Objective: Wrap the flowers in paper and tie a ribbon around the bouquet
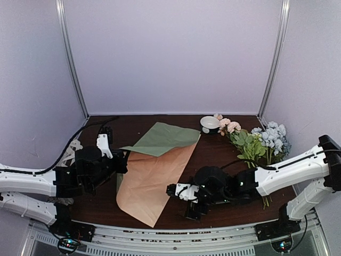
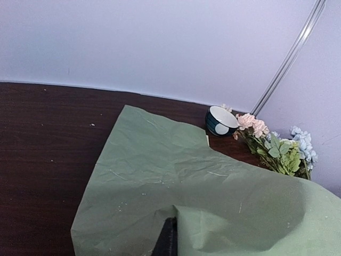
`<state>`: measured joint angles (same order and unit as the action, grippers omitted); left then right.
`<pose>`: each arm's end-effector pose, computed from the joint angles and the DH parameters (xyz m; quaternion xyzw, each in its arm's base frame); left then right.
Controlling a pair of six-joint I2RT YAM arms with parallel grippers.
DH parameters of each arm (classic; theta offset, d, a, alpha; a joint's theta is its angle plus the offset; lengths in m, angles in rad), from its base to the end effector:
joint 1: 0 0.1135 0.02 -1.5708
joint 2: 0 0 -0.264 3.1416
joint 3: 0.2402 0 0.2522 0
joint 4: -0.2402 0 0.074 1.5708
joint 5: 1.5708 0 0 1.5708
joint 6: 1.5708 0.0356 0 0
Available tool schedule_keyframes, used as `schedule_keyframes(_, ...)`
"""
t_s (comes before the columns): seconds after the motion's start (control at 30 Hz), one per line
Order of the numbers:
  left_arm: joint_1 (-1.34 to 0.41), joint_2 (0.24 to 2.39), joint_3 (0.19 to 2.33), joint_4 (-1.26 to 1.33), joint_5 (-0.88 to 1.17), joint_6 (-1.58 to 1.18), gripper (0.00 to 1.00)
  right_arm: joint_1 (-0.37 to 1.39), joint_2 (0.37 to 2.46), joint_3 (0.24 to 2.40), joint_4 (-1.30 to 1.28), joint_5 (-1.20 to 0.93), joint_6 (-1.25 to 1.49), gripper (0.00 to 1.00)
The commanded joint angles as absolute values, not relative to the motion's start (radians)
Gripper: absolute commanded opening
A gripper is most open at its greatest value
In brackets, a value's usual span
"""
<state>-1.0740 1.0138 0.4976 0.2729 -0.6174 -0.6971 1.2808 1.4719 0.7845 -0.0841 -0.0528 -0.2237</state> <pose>0.1244 -0.1863 0.2440 -0.0433 0.7722 -0.3030 0.5568 0.0839 0.2879 0.1908 -0.6367 0.6654 0.2171 0.3236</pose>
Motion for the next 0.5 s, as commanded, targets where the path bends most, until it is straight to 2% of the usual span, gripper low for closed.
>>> schedule_keyframes(0.0, -1.069, 0.970, 0.502, 0.287, -0.630, -0.739, 0.00, 1.196, 1.459, 0.828, 0.028, 0.118, -0.220, 0.99)
schedule_keyframes(0.23, -1.069, 0.927, 0.471, 0.263, -0.609, -0.681, 0.00, 1.005, 1.287, 0.699, 0.305, 0.034, -0.230, 1.00)
schedule_keyframes(0.33, -1.069, 0.913, 0.468, 0.262, -0.584, -0.658, 0.00, 0.915, 1.347, 0.717, 0.415, -0.044, -0.331, 1.00)
schedule_keyframes(0.47, -1.069, 0.894, 0.497, 0.224, -0.540, -0.608, 0.00, 0.840, 1.469, 0.825, 0.354, -0.156, -0.525, 1.00)
